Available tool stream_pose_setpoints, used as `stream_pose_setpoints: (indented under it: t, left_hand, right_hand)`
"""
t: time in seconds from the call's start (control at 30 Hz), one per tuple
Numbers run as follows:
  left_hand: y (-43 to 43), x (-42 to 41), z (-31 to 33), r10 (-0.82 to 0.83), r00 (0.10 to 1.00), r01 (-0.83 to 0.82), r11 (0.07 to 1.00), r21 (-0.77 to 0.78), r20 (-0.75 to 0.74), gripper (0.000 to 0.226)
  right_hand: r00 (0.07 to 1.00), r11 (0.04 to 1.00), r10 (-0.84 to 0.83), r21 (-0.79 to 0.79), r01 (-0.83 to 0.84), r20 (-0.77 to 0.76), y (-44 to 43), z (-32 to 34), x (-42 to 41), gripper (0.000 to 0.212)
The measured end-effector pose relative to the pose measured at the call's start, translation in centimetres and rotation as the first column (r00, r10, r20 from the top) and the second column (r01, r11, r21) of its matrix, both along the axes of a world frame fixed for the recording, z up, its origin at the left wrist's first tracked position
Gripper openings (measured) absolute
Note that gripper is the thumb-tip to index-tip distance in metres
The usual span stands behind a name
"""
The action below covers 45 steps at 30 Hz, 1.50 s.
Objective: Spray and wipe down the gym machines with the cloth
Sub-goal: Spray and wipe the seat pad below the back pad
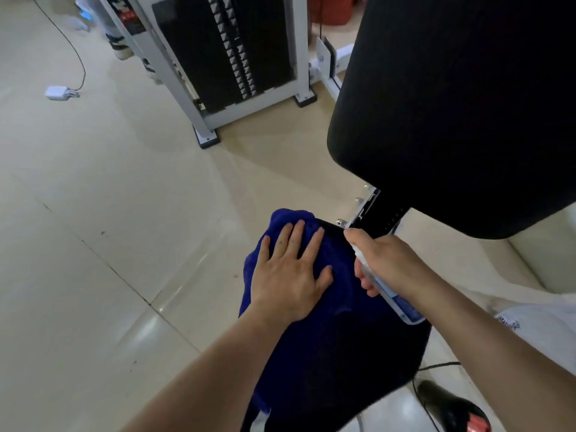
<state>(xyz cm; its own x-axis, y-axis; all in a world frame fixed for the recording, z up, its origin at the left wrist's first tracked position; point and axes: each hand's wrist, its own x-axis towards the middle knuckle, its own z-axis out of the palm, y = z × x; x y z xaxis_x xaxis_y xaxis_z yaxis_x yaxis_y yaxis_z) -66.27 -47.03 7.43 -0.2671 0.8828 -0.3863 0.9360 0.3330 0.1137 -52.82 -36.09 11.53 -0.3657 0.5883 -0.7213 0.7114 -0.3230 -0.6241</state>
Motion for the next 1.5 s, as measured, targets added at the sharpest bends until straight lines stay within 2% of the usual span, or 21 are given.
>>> stream_pose_setpoints:
  t: [0.17, 0.23, 0.33, 0.37, 0.47, 0.5, 0.57, 0.63, 0.7, 0.83, 0.93, 1.03, 1.13, 1.23, 1.3, 1.37, 1.5]
  left_hand:
    - [4.6, 0.2, -1.5, -0.082, 0.997, 0.082, 0.997, -0.007, 0.011, 0.07]
    - [4.7, 2.5, -1.7, -0.154, 0.987, 0.154, 0.988, 0.003, 0.053, 0.07]
    - [4.7, 6.5, -1.7, -0.305, 0.945, 0.304, 0.952, 0.025, 0.117, 0.067]
    - [4.8, 7.8, -1.7, -0.367, 0.919, 0.367, 0.93, 0.028, 0.148, 0.066]
    - [4.8, 8.5, -1.0, -0.51, 0.832, 0.506, 0.859, 0.079, 0.219, 0.063]
    - [4.4, 7.9, -0.7, -0.49, 0.846, 0.478, 0.872, 0.105, 0.213, 0.063]
    - [3.1, 6.4, -0.5, -0.295, 0.948, 0.281, 0.953, 0.114, 0.124, 0.07]
    - [2.6, 5.8, -0.4, -0.168, 0.985, 0.167, 0.986, 0.028, 0.03, 0.077]
    - [3.2, 7.0, -0.8, -0.213, 0.975, 0.215, 0.977, -0.017, 0.057, 0.076]
    - [4.8, 10.8, -1.6, -0.333, 0.933, 0.337, 0.941, -0.008, 0.138, 0.071]
    - [3.4, 11.8, -1.3, -0.396, 0.908, 0.401, 0.916, -0.003, 0.138, 0.072]
    - [1.0, 11.8, -0.4, -0.433, 0.888, 0.438, 0.899, 0.002, 0.152, 0.071]
    - [-1.9, 11.5, 0.7, -0.447, 0.88, 0.455, 0.89, -0.018, 0.159, 0.072]
    - [-5.1, 11.0, 1.7, -0.448, 0.884, 0.457, 0.889, -0.037, 0.135, 0.079]
    - [-7.6, 10.2, 2.5, -0.412, 0.904, 0.418, 0.908, -0.036, 0.115, 0.083]
    - [-10.3, 9.1, 3.2, -0.345, 0.934, 0.348, 0.937, -0.021, 0.089, 0.083]
    - [-15.4, 6.9, 5.7, -0.177, 0.978, 0.191, 0.972, -0.137, 0.112, 0.07]
  right_hand:
    - [0.991, 0.991, 0.031, 0.126, -0.047, 0.128, 2.8, -0.9, 2.1, 0.056]
    - [0.991, 0.993, -0.013, 0.122, -0.003, 0.133, 3.3, -1.2, 3.8, 0.048]
    - [0.991, 0.994, -0.105, 0.04, 0.102, 0.085, 2.9, -1.2, 6.0, 0.026]
    - [0.991, 0.994, -0.108, 0.027, 0.106, 0.078, 2.9, -1.3, 6.8, 0.03]
    - [0.998, 0.999, -0.042, 0.008, 0.042, 0.042, 2.9, -1.6, 8.1, 0.063]
    - [0.999, 1.0, -0.014, -0.004, 0.014, 0.034, 3.1, -1.5, 8.2, 0.073]
    - [0.998, 0.998, 0.051, -0.042, -0.049, 0.043, 3.3, -1.3, 8.4, 0.087]
    - [0.989, 0.993, 0.116, -0.04, -0.112, 0.096, 3.4, -1.5, 8.6, 0.092]
    - [0.985, 0.993, 0.113, -0.034, -0.11, 0.133, 3.4, -2.2, 8.8, 0.078]
    - [0.973, 0.998, -0.061, 0.041, 0.053, 0.223, 3.3, -3.5, 10.6, 0.056]
    - [0.966, 0.999, -0.008, -0.049, 0.022, 0.258, 2.8, -3.2, 12.1, 0.036]
    - [0.941, 0.978, 0.193, -0.126, -0.164, 0.277, 2.5, -2.0, 12.5, 0.023]
    - [0.813, 0.895, 0.445, -0.165, -0.413, 0.376, 1.5, -0.9, 11.4, 0.03]
    - [0.68, 0.799, 0.591, -0.199, -0.568, 0.435, -0.7, 0.0, 10.3, 0.037]
    - [0.675, 0.782, 0.614, -0.199, -0.591, 0.409, -2.5, 0.6, 9.8, 0.035]
    - [0.721, 0.795, 0.603, -0.18, -0.58, 0.341, -4.2, 1.1, 9.3, 0.031]
    - [0.831, 0.814, 0.552, -0.258, -0.521, 0.066, -6.8, 2.2, 7.9, 0.027]
